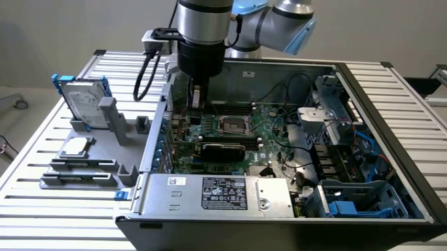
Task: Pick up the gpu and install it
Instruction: 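Press down on the gpu until it lock into place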
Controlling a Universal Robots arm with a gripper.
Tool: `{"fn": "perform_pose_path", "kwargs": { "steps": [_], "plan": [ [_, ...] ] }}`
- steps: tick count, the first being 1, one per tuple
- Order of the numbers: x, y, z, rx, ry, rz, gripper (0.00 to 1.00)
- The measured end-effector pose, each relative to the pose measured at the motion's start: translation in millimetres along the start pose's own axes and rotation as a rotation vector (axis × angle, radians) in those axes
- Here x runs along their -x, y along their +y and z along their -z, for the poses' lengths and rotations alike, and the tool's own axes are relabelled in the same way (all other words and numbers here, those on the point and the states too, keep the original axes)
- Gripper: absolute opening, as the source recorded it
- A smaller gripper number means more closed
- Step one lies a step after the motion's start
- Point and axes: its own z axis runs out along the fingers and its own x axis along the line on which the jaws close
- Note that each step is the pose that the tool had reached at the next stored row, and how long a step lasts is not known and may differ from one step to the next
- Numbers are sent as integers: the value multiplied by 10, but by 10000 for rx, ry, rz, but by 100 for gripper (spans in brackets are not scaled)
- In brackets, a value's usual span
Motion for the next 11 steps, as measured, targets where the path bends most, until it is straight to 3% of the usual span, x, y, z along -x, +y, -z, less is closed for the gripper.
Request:
{"fn": "perform_pose_path", "kwargs": {
  "steps": [2, 3, 5, 11],
  "plan": [
    [0, -35, 13, 2, -153, 13, 11],
    [-1, -40, 21, 3, -176, 16, 11],
    [-1, -46, 27, 30, -179, 18, 11],
    [-1, -46, 28, 32, -177, 18, 11]
  ]
}}
